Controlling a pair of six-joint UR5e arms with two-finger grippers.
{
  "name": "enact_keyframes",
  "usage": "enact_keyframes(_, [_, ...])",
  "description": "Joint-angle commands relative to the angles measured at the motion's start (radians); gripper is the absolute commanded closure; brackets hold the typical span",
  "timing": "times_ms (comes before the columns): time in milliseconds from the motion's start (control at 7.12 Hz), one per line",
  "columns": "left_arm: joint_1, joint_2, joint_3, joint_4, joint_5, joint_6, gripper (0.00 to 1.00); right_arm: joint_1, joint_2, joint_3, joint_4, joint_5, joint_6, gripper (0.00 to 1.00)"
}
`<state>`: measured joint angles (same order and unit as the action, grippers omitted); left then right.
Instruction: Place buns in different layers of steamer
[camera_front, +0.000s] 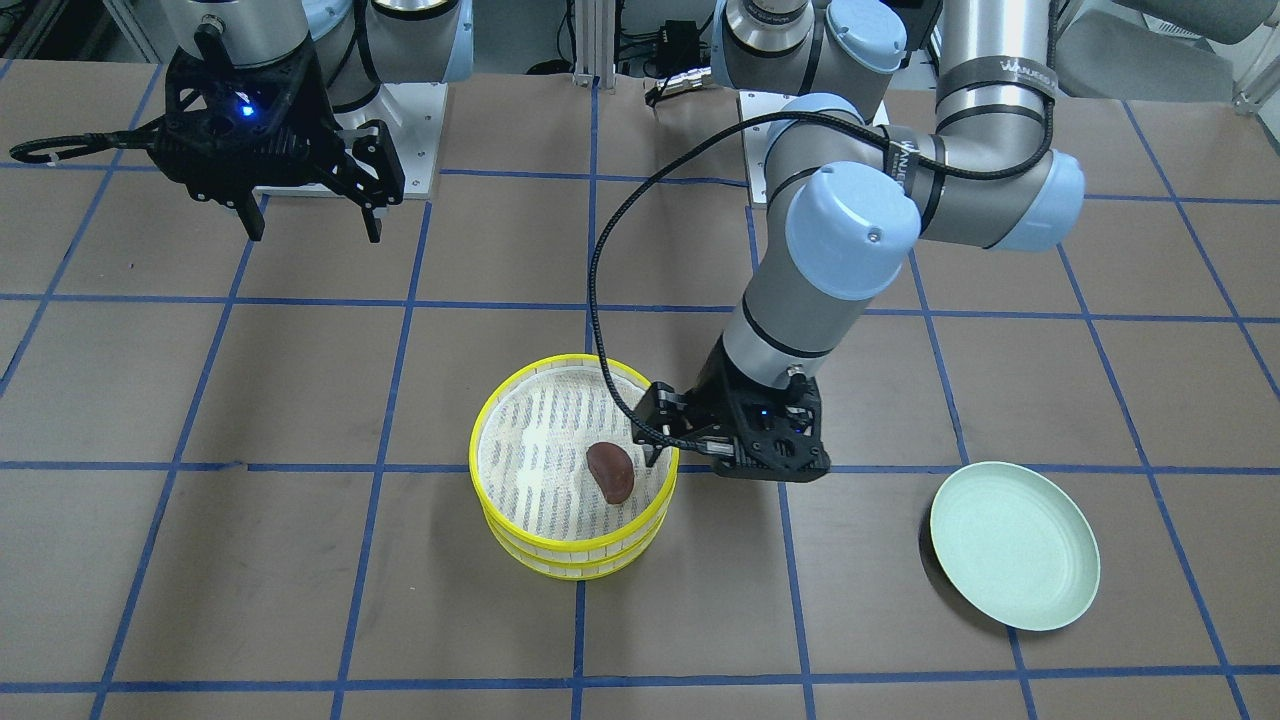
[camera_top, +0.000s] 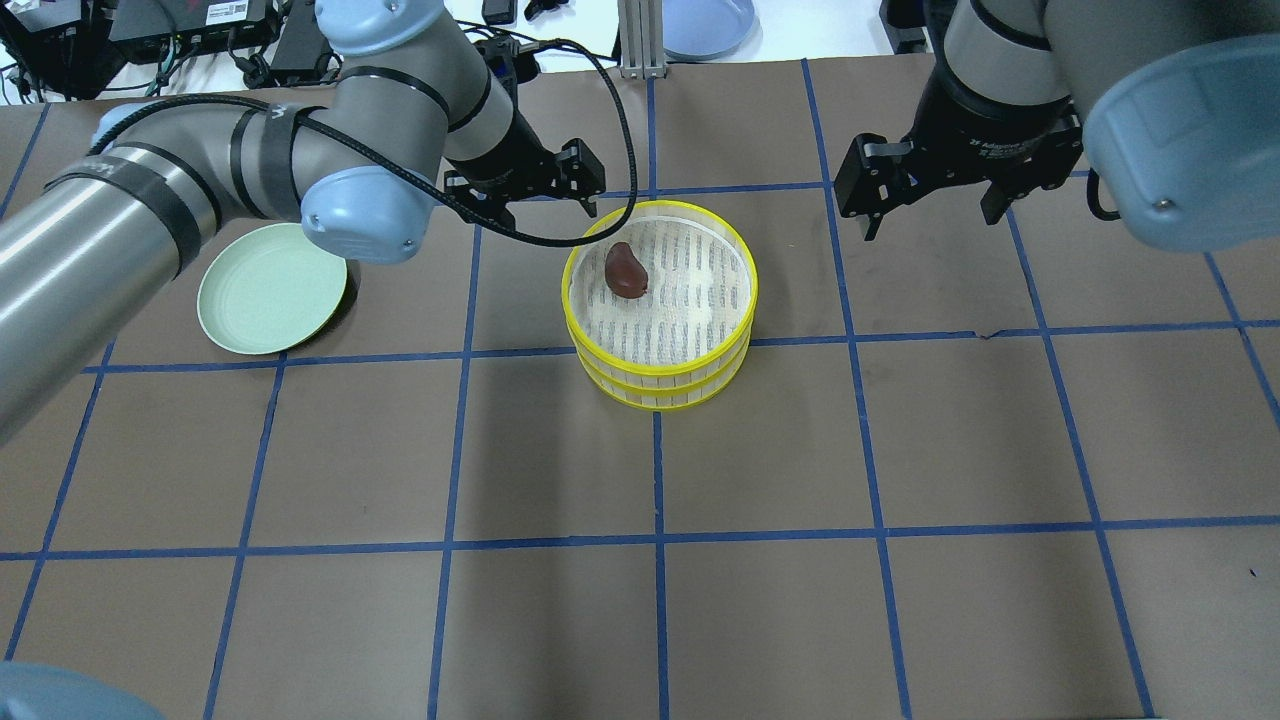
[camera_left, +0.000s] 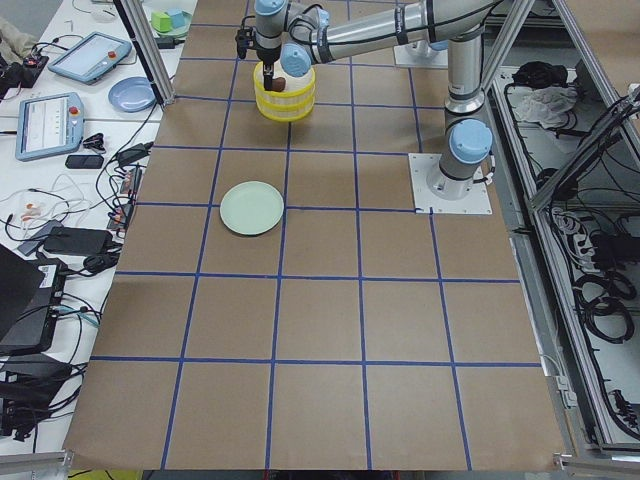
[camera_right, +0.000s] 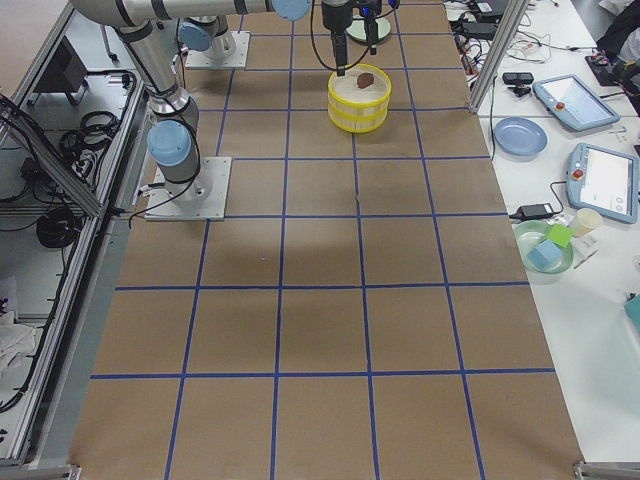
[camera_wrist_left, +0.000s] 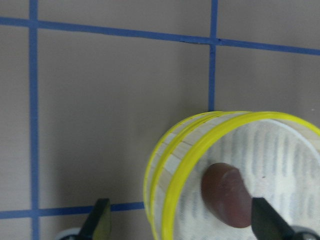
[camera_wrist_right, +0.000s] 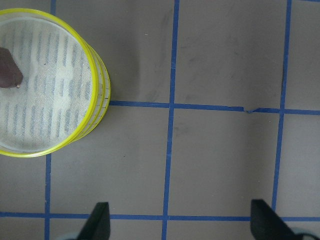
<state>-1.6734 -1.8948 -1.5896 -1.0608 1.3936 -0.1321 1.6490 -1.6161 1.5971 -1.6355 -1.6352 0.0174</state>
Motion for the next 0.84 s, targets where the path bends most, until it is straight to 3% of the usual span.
enact_keyframes(0, [0.157,0.077,0.03,-0.152,0.027,0.258,0.0,0.0,0.002,0.007,-0.003,0.005,0.001,0.0])
enact_keyframes(281, [0.199,0.187,0.03,-0.277,0.17,0.289,0.0,0.0,-0.001,0.012,-0.003,0.005,0.001,0.0])
enact_keyframes(702, [0.195,0.305,0.008,-0.335,0.185,0.289,0.0,0.0,-0.004,0.014,0.0,0.003,0.004,0.0])
